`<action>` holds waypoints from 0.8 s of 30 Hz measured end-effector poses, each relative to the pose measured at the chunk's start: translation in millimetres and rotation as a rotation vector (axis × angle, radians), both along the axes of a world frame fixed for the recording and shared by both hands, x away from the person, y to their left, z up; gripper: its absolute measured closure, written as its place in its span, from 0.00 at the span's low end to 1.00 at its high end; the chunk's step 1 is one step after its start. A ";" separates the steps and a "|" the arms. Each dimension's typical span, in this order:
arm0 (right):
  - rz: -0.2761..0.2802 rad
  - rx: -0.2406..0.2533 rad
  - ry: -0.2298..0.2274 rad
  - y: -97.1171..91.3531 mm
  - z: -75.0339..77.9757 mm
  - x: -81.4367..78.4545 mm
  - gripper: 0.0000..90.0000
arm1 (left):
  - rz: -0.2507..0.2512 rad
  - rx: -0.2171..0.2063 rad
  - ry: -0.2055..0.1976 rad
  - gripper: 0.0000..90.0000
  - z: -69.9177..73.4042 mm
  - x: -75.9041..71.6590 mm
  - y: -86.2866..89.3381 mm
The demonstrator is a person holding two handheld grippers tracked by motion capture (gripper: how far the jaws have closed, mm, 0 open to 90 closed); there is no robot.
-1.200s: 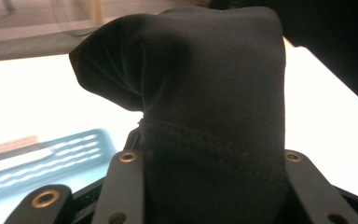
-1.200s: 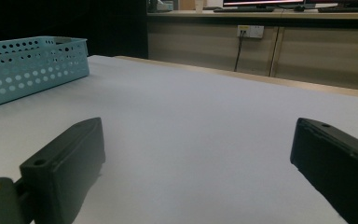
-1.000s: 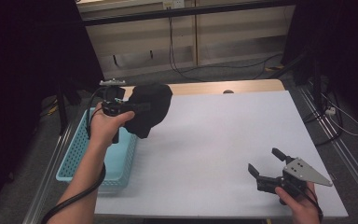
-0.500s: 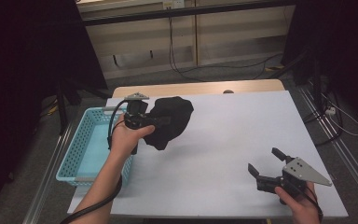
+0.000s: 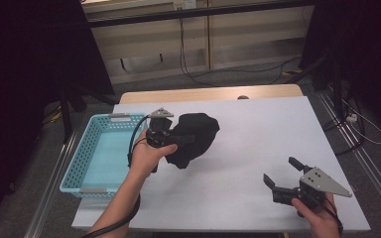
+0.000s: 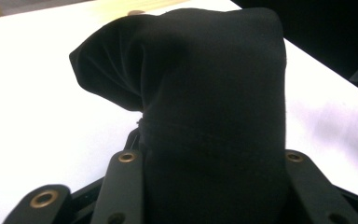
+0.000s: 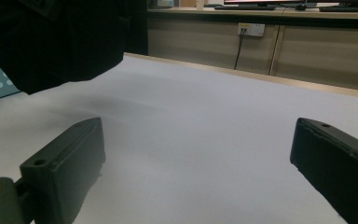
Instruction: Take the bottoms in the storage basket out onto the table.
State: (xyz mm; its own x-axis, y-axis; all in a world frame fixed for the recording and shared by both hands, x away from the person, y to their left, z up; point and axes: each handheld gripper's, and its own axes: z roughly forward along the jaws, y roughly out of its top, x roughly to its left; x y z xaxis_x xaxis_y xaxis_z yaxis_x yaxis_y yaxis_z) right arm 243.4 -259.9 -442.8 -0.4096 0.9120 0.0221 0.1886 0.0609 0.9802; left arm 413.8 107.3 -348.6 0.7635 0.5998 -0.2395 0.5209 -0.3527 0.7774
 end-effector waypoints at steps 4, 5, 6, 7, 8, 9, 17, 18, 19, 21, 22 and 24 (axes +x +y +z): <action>0.000 -0.001 0.000 -0.1 -0.1 0.2 0.02 | -0.017 0.003 0.008 0.68 -9.3 -3.7 -6.0; 0.000 -0.001 0.000 0.0 0.0 0.2 0.02 | -0.026 0.007 0.010 0.67 -13.7 -5.7 -9.2; 0.000 -0.001 0.000 0.0 0.0 0.2 0.02 | -0.026 0.007 0.010 0.67 -13.7 -5.7 -9.2; 0.001 -0.002 0.001 0.1 0.0 0.2 0.02 | -0.034 0.005 0.014 0.67 -17.5 -7.8 -11.7; 0.001 -0.002 0.001 0.1 0.0 0.2 0.02 | -0.034 0.005 0.014 0.67 -17.5 -7.8 -11.7; 0.003 -0.003 0.001 0.1 -0.2 0.4 0.02 | -0.043 0.003 0.010 0.67 -21.4 -9.9 -15.0; 0.004 -0.008 0.002 0.2 -0.4 -0.3 0.02 | -0.064 0.004 0.014 0.67 -35.6 -15.3 -25.9; 0.004 -0.008 0.002 0.2 -0.4 -0.3 0.02 | -0.064 0.004 0.014 0.67 -35.6 -15.3 -25.9; 0.004 -0.009 0.002 -0.1 -0.2 -0.3 0.02 | -0.071 0.003 0.013 0.67 -39.0 -16.2 -28.3; 0.004 -0.011 0.001 0.4 -0.1 -0.1 0.02 | -0.079 0.004 0.017 0.67 -41.9 -17.4 -31.0; 0.004 -0.011 0.001 0.4 -0.1 -0.1 0.02 | -0.079 0.004 0.017 0.67 -41.9 -17.4 -31.0; 0.008 -0.012 0.000 1.2 -0.2 0.4 0.02 | -0.086 0.010 0.020 0.67 -44.1 -18.6 -33.8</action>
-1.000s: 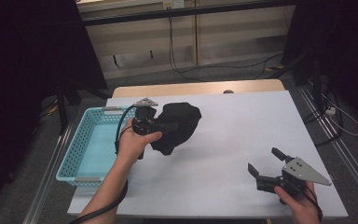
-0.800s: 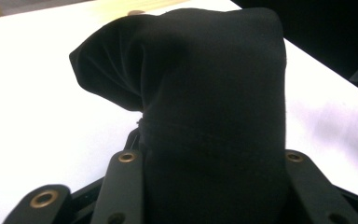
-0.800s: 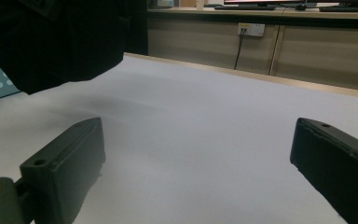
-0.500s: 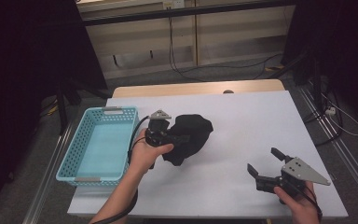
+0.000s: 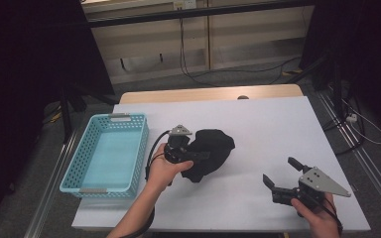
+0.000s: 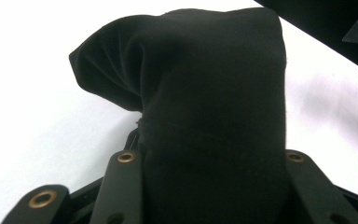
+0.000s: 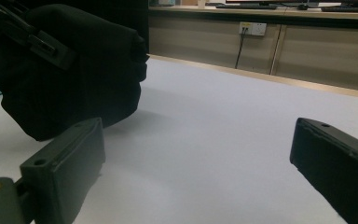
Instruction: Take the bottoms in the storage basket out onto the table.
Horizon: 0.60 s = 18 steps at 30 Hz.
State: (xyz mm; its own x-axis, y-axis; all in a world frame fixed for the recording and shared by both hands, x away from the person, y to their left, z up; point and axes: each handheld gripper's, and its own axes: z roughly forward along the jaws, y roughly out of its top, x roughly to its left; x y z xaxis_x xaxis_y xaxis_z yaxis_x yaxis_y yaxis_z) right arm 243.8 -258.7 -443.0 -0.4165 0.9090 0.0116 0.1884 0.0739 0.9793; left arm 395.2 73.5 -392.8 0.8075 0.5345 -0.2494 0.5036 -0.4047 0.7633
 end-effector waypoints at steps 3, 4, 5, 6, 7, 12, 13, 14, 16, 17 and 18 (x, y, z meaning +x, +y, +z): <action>0.003 -0.003 0.004 0.6 -0.4 0.4 0.02 | -0.005 -0.005 -0.004 0.67 -2.4 -1.6 -3.7; 0.003 -0.003 0.004 0.6 -0.4 0.4 0.02 | -0.010 -0.006 -0.002 0.67 -2.8 -2.1 -4.4; 0.003 -0.004 0.004 0.6 -0.4 0.4 0.02 | -0.016 -0.003 -0.007 0.67 -3.8 -3.1 -6.1; 0.005 -0.005 0.004 0.4 -0.5 0.3 0.02 | -0.018 -0.001 -0.009 0.66 -4.1 -3.5 -6.8; 0.005 -0.005 0.002 0.1 -0.4 0.4 0.02 | -0.027 0.006 -0.013 0.66 -5.4 -4.4 -8.4; 0.012 -0.007 -0.001 1.6 0.4 0.1 0.02 | -0.034 0.006 -0.015 0.66 -8.3 -5.9 -10.9; 0.012 -0.009 0.000 2.0 0.5 0.1 0.02 | -0.037 0.002 -0.014 0.66 -9.6 -6.2 -11.5; 0.013 -0.011 -0.001 2.4 0.4 0.4 0.02 | -0.038 0.001 -0.013 0.66 -10.3 -6.3 -11.7; 0.014 -0.014 -0.001 2.7 0.4 0.5 0.02 | -0.039 0.000 -0.013 0.65 -10.9 -6.3 -12.1; 0.014 -0.015 0.000 3.0 0.5 0.5 0.02 | -0.041 -0.001 -0.009 0.65 -11.4 -6.3 -12.5; 0.014 -0.017 0.000 3.0 0.4 0.6 0.02 | -0.045 0.000 -0.009 0.65 -12.1 -6.2 -13.1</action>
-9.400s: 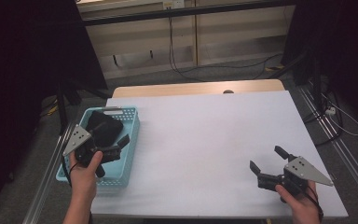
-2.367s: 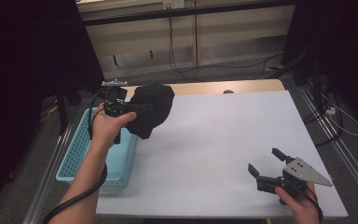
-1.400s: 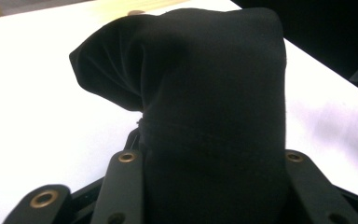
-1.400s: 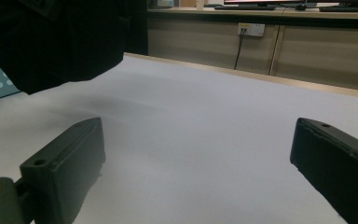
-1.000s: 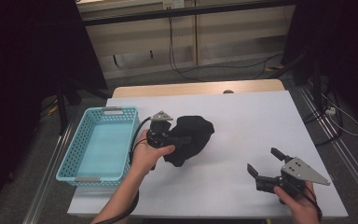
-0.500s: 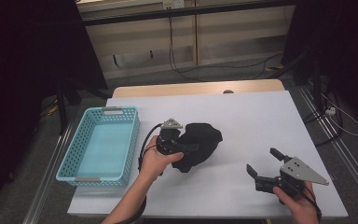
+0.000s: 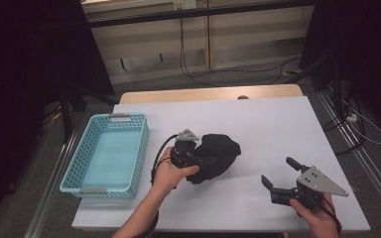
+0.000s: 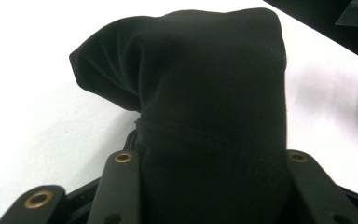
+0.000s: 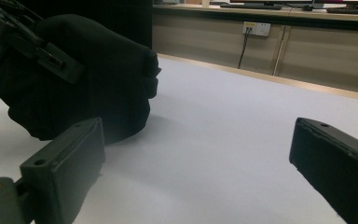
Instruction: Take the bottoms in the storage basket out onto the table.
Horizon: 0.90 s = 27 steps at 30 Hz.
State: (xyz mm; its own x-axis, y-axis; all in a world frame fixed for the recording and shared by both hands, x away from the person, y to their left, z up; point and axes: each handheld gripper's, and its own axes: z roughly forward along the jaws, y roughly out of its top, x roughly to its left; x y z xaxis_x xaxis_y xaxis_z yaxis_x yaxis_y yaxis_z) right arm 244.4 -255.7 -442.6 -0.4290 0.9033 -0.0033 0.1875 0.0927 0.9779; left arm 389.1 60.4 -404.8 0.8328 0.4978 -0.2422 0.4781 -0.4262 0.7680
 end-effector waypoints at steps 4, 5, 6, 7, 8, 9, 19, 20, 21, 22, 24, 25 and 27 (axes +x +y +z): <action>-0.002 -0.002 0.000 -0.8 0.0 0.0 0.02 | -0.007 0.004 -0.007 0.64 -1.6 -0.4 -2.2; -0.003 -0.002 -0.001 -1.1 0.1 -0.1 0.02 | -0.017 0.011 -0.020 0.63 -2.1 -0.8 -3.5; -0.003 -0.002 -0.002 -1.2 0.1 -0.1 0.02 | -0.016 0.011 -0.020 0.62 -2.0 -1.1 -4.1; -0.004 -0.002 -0.002 -1.2 0.1 -0.2 0.02 | -0.012 0.012 -0.025 0.59 -1.8 -0.7 -4.1; -0.004 -0.002 -0.002 -1.2 0.1 -0.2 0.02 | -0.012 0.012 -0.025 0.56 -1.8 -0.7 -4.1; -0.004 -0.003 0.000 -1.3 0.0 -0.3 0.02 | 0.003 0.013 -0.033 0.54 -1.9 -0.1 -3.8; 0.005 -0.012 0.003 0.7 -0.3 0.7 0.02 | 0.052 -0.008 -0.054 0.18 2.3 3.5 -0.1; 0.005 -0.012 0.003 0.7 -0.3 0.7 0.02 | 0.052 -0.008 -0.054 0.16 2.3 3.5 -0.1; 0.006 -0.012 0.003 0.9 -0.3 0.8 0.02 | 0.069 -0.027 -0.059 0.16 5.4 4.2 2.7; 0.012 -0.009 0.006 1.8 -0.2 1.3 0.02 | 0.072 -0.028 -0.058 0.13 6.4 4.4 3.6; 0.016 -0.014 0.008 2.9 -0.6 2.1 0.02 | 0.081 -0.036 -0.053 0.12 9.7 5.4 7.5; 0.025 -0.016 0.012 4.1 -1.0 3.1 0.02 | 0.090 -0.037 -0.060 0.11 11.9 5.8 11.7; 0.029 -0.015 0.016 5.5 -1.1 3.7 0.02 | 0.097 -0.040 -0.066 0.10 13.5 5.9 15.6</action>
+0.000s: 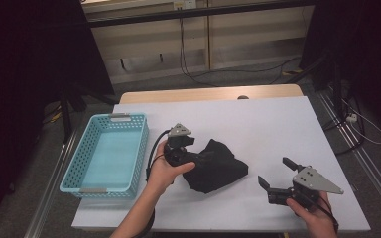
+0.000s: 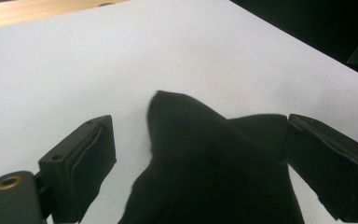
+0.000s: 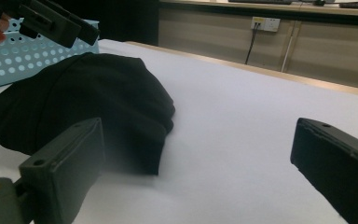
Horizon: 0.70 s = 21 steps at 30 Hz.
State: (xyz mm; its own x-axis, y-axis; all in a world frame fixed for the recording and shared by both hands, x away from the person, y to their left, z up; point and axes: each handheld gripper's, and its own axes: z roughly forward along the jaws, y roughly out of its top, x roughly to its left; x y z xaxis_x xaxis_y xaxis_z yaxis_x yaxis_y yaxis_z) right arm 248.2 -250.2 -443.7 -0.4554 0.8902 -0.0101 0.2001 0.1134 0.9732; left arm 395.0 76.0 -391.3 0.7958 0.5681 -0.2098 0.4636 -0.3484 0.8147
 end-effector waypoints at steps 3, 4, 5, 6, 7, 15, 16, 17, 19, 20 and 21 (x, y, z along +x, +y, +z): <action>0.010 -0.002 0.007 2.0 -0.4 0.3 0.02 | 0.009 -0.008 -0.001 0.09 1.5 0.8 3.5; 0.018 -0.008 0.015 3.8 -0.8 0.3 0.02 | 0.011 -0.007 -0.001 0.09 2.8 1.4 5.8; 0.018 -0.008 0.015 3.8 -0.8 0.3 0.02 | 0.011 -0.007 -0.001 0.09 2.8 1.4 5.8; 0.026 -0.015 0.019 5.2 -1.3 1.5 0.02 | 0.014 -0.007 -0.003 0.09 3.3 2.5 7.6; 0.026 -0.015 0.019 5.2 -1.3 1.5 0.02 | 0.014 -0.007 -0.003 0.09 3.3 2.5 7.6; 0.056 -0.019 0.055 11.4 -3.7 8.9 0.01 | 0.012 0.001 -0.002 0.08 0.0 6.3 8.6; 0.068 -0.007 0.065 14.2 -3.9 8.6 0.01 | 0.019 0.003 0.001 0.08 0.1 7.1 9.3; 0.068 -0.007 0.065 14.2 -3.9 8.6 0.01 | 0.019 0.003 0.001 0.08 0.1 7.1 9.3; 0.076 -0.011 0.074 16.1 -3.8 7.8 0.01 | 0.026 -0.012 -0.002 0.08 1.1 6.9 10.4; 0.083 -0.018 0.082 17.9 -2.9 7.2 0.02 | 0.023 -0.008 -0.005 0.08 2.0 6.1 11.6; 0.083 -0.018 0.082 17.9 -2.9 7.2 0.02 | 0.023 -0.008 -0.005 0.08 2.0 6.1 11.6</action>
State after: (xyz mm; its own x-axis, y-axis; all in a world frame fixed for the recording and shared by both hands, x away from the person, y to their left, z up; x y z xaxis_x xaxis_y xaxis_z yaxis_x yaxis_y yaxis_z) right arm 255.4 -232.3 -446.6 -0.5277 0.8493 0.0144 0.2685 0.1507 0.9514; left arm 401.1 87.7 -389.3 0.7834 0.5848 -0.2104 0.4671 -0.3308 0.8200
